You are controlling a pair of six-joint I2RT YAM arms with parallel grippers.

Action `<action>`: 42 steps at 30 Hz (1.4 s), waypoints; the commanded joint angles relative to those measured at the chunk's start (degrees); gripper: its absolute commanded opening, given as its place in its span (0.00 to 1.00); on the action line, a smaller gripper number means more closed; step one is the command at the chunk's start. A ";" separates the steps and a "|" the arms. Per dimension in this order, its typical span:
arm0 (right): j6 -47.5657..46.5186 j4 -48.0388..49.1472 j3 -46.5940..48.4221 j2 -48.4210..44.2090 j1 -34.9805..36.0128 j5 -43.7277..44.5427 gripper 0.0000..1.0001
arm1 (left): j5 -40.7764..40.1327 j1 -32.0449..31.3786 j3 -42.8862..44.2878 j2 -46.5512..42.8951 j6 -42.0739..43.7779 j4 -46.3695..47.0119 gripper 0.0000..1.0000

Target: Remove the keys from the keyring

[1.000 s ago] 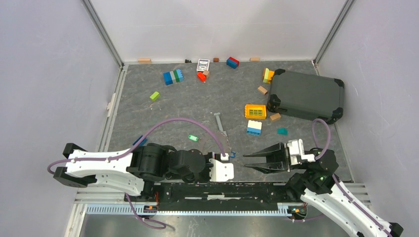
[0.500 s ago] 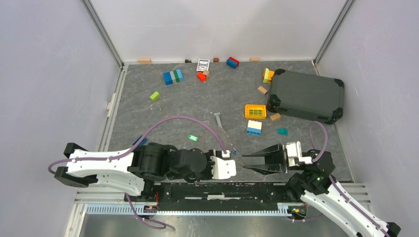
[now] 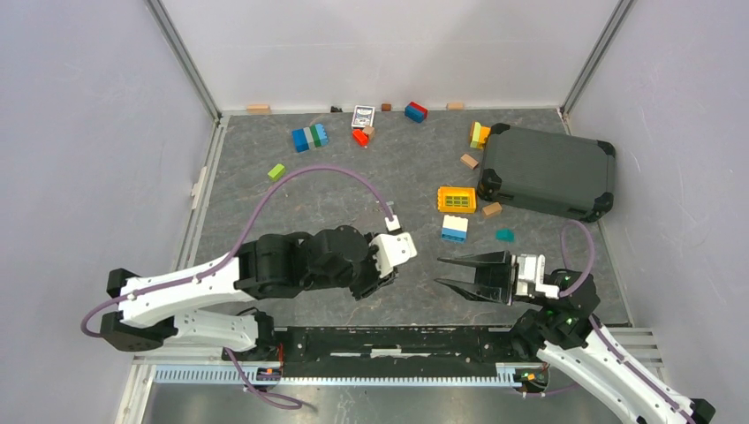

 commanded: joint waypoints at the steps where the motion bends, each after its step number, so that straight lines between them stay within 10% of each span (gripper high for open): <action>1: -3.35 1.89 0.81 0.93 0.14 4.44 0.44 | 4.22 2.17 5.62 2.29 -3.99 -2.12 0.02; 13: -0.99 10.64 -8.52 1.54 0.22 8.03 0.44 | 0.46 3.94 21.56 15.11 -5.83 -26.35 0.02; 27: -2.55 26.29 -16.93 7.80 4.23 12.79 0.46 | 2.71 9.37 26.25 24.80 -4.59 -31.70 0.02; 42: -17.20 51.68 -22.41 27.63 22.13 42.78 0.52 | 7.05 12.01 29.74 28.60 -2.76 -29.26 0.02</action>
